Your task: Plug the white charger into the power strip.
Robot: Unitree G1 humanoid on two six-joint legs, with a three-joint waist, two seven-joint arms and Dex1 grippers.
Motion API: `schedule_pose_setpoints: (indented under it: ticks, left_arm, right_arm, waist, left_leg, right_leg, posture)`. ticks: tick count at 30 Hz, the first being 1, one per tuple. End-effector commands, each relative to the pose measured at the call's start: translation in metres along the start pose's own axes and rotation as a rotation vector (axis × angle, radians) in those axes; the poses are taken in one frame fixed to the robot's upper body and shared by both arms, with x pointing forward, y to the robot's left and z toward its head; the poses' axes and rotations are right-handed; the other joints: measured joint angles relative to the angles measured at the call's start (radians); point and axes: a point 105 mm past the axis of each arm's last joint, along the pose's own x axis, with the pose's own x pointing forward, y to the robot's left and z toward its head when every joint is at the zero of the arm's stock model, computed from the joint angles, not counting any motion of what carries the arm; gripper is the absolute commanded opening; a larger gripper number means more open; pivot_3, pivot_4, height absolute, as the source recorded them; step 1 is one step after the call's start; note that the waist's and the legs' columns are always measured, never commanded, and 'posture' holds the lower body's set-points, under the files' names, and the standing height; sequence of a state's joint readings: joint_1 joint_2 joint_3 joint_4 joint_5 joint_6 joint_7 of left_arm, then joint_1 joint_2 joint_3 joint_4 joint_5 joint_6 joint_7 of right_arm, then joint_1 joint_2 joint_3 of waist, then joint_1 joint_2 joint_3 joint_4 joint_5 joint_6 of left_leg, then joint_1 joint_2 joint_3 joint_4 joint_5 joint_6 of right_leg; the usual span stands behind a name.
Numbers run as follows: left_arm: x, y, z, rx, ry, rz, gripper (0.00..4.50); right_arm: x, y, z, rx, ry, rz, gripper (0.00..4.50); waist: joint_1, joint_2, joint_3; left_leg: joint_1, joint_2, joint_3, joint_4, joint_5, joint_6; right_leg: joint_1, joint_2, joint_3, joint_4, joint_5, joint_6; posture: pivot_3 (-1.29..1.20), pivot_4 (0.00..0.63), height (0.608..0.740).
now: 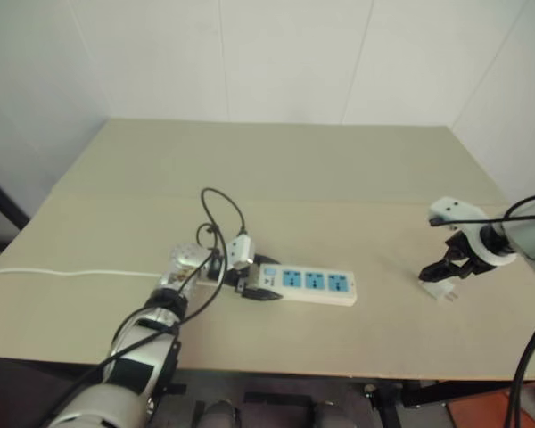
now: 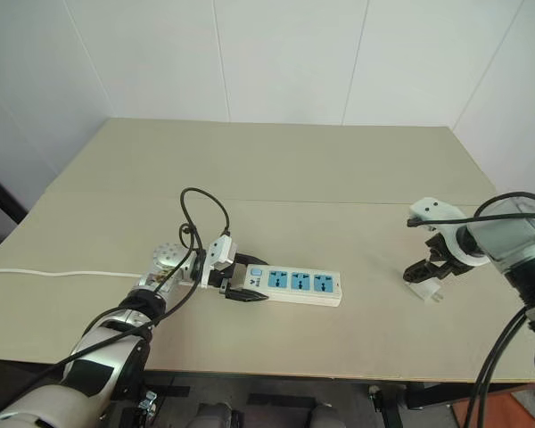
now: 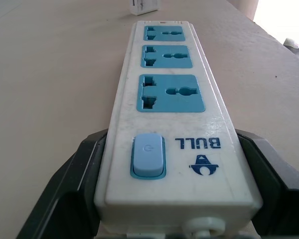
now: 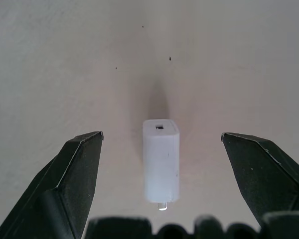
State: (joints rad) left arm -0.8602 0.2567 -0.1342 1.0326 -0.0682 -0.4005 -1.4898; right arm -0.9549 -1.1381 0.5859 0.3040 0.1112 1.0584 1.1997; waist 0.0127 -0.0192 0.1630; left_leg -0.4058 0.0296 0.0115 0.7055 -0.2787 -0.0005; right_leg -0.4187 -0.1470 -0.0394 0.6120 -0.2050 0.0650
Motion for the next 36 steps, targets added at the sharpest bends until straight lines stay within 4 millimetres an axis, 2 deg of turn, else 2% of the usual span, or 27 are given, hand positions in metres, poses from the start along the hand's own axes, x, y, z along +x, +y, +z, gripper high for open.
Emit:
schedule_pose_setpoints:
  ticks: [1,11,35,36]
  left_arm:
    - [0.007,-0.007,-0.008,-0.026,0.013,-0.022,3.3]
    - [0.004,-0.011,-0.01,-0.032,0.019,-0.027,3.3]
    - [-0.002,-0.014,-0.013,-0.048,0.053,-0.042,3.3]
    - [-0.002,-0.014,-0.013,-0.049,0.054,-0.042,3.3]
  right_arm:
    - [-0.003,-0.01,-0.001,-0.017,0.009,-0.028,4.5]
    - [0.013,-0.014,-0.009,-0.013,0.041,-0.01,4.5]
    - [0.035,-0.002,-0.012,-0.01,0.053,0.043,4.5]
    - [0.036,-0.002,-0.012,-0.012,0.053,0.045,4.31]
  waist:
    - [0.0,0.0,0.0]
    - [-0.002,0.001,0.0]
    - [-0.011,0.001,-0.001]
    - [-0.011,0.001,-0.001]
  left_leg:
    - [0.0,0.0,0.0,0.0,0.0,0.0]
    - [0.0,0.0,0.0,0.0,0.0,-0.001]
    - [0.0,0.0,0.0,0.0,0.001,-0.001]
    - [0.0,0.0,0.0,0.0,0.001,-0.001]
  right_leg:
    - [0.0,0.0,0.0,0.0,0.0,0.0]
    - [0.0,0.0,0.0,0.0,0.0,0.0]
    - [-0.001,0.0,0.0,0.001,0.0,0.0]
    - [-0.001,0.0,0.0,0.001,0.0,0.0]
  posture:
    - [0.0,0.15,0.74]
    - [0.0,0.15,0.74]
    - [0.0,0.15,0.74]
    - [0.0,0.15,0.74]
